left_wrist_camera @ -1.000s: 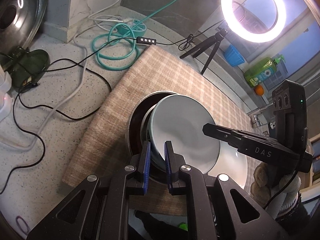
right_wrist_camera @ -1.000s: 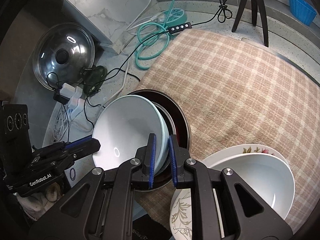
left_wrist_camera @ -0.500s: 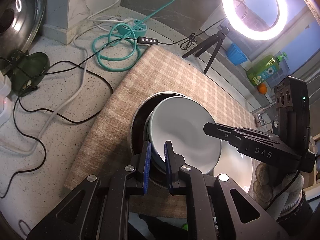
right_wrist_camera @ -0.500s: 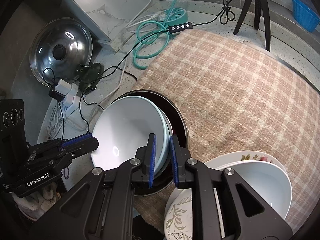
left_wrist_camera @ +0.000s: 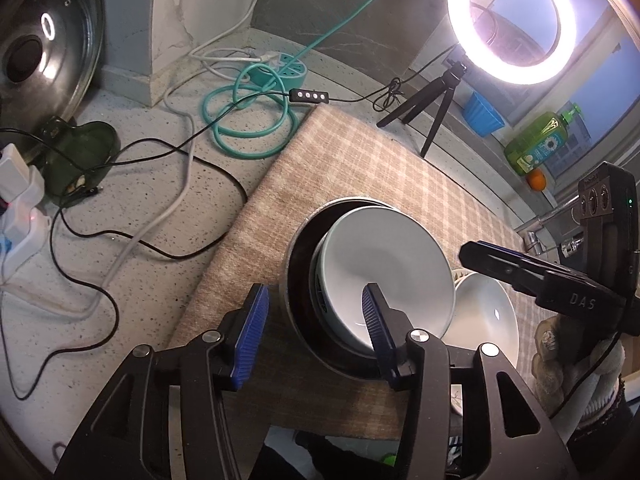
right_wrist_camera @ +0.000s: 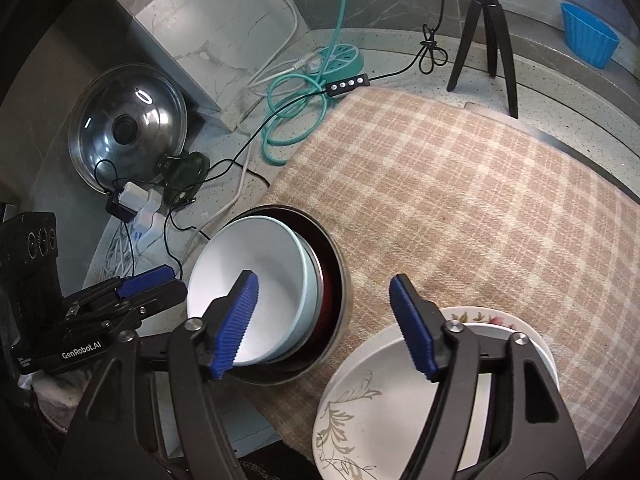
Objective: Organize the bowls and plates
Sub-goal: 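Close the right tool on the steel bowl rim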
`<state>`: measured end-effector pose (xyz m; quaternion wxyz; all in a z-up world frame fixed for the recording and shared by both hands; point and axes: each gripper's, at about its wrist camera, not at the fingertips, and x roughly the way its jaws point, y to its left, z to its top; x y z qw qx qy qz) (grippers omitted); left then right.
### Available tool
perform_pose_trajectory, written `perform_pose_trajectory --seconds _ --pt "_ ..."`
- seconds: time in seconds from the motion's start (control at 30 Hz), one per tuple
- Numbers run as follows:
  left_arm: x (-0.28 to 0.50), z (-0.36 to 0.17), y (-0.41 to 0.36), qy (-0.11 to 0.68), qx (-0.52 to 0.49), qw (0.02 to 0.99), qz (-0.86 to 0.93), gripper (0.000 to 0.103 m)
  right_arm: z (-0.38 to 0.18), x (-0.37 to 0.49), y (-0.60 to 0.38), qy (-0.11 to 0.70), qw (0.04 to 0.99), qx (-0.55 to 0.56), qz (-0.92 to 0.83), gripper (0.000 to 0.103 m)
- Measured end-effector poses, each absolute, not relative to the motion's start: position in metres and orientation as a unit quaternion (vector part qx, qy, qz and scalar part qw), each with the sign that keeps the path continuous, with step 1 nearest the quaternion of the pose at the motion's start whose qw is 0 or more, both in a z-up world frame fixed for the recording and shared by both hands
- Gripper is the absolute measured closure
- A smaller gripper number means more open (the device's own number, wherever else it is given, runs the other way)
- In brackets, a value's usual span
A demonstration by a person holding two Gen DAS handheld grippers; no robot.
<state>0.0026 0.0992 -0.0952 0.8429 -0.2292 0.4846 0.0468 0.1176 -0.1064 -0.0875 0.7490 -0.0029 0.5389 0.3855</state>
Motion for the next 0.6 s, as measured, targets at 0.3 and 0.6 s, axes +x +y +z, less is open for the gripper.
perform_pose_trajectory --seconds 0.3,0.6 --pt "0.0 -0.098 0.114 0.487 -0.239 0.838 0.056 0.044 -0.086 0.122 -0.125 0.54 0.756 -0.011 0.369 0.014" --pt "-0.004 -0.108 0.131 0.487 -0.276 0.826 0.062 0.047 -0.103 0.128 -0.141 0.566 0.741 0.032 0.36 0.014"
